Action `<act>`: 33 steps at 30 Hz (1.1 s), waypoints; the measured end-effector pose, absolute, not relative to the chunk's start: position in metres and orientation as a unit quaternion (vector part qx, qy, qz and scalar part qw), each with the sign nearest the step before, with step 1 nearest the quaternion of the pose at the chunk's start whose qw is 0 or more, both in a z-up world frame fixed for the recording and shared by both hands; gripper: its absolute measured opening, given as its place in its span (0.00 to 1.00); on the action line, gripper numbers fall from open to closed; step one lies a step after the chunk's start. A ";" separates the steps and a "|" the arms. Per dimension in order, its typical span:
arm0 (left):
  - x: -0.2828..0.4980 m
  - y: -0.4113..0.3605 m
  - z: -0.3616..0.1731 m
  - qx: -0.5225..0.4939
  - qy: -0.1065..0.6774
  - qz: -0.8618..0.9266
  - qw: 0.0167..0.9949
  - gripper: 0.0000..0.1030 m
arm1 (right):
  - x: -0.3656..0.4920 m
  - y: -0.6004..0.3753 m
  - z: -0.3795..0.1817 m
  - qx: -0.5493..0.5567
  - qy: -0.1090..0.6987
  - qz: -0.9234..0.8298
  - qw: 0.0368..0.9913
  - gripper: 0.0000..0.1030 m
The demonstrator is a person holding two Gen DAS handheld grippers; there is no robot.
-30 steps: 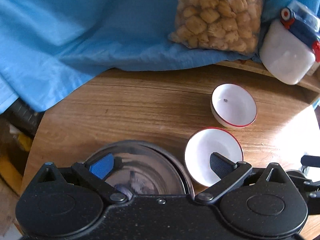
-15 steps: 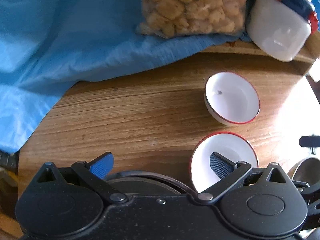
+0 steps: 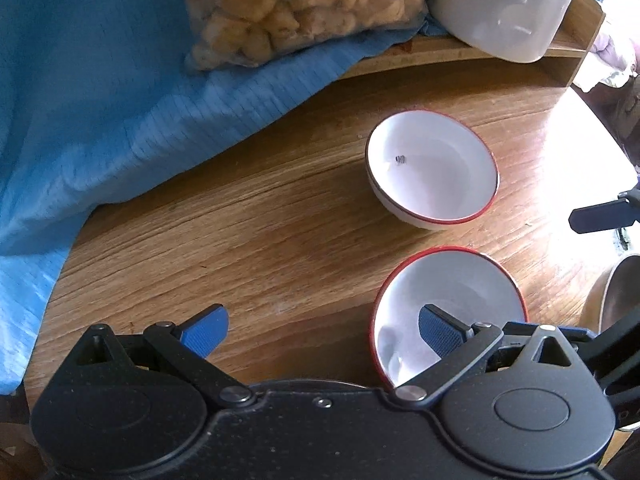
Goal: Organize plates and bowls
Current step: 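Move both tools to a white red-rimmed bowl, then close both tools on the white bowl's rim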
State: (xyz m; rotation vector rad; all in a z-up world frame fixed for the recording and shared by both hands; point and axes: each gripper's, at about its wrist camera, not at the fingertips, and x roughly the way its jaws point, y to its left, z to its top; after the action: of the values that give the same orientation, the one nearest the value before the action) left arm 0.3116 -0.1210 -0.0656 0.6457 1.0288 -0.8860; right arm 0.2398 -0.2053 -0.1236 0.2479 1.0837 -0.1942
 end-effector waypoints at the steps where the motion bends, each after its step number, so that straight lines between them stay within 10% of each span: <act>1: 0.313 -0.122 -0.067 0.294 0.469 -0.402 0.730 0.98 | 0.241 -0.205 -0.124 0.116 0.514 -0.091 0.845 0.95; 9: 0.314 -0.117 -0.069 0.296 0.477 -0.411 0.718 0.87 | 0.243 -0.200 -0.123 0.125 0.517 -0.059 0.845 0.65; 26: 0.302 -0.111 -0.065 0.236 0.489 -0.458 0.704 0.22 | 0.251 -0.208 -0.136 0.200 0.524 -0.013 0.828 0.26; 33: 0.298 -0.112 -0.067 0.226 0.488 -0.457 0.709 0.17 | 0.254 -0.210 -0.139 0.207 0.522 -0.005 0.828 0.17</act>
State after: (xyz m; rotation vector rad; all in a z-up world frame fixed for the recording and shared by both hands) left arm 0.2984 -0.1122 -0.0666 0.5015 1.0834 -1.0140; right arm 0.2536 -0.2095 -0.1390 0.4402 1.1077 -0.0098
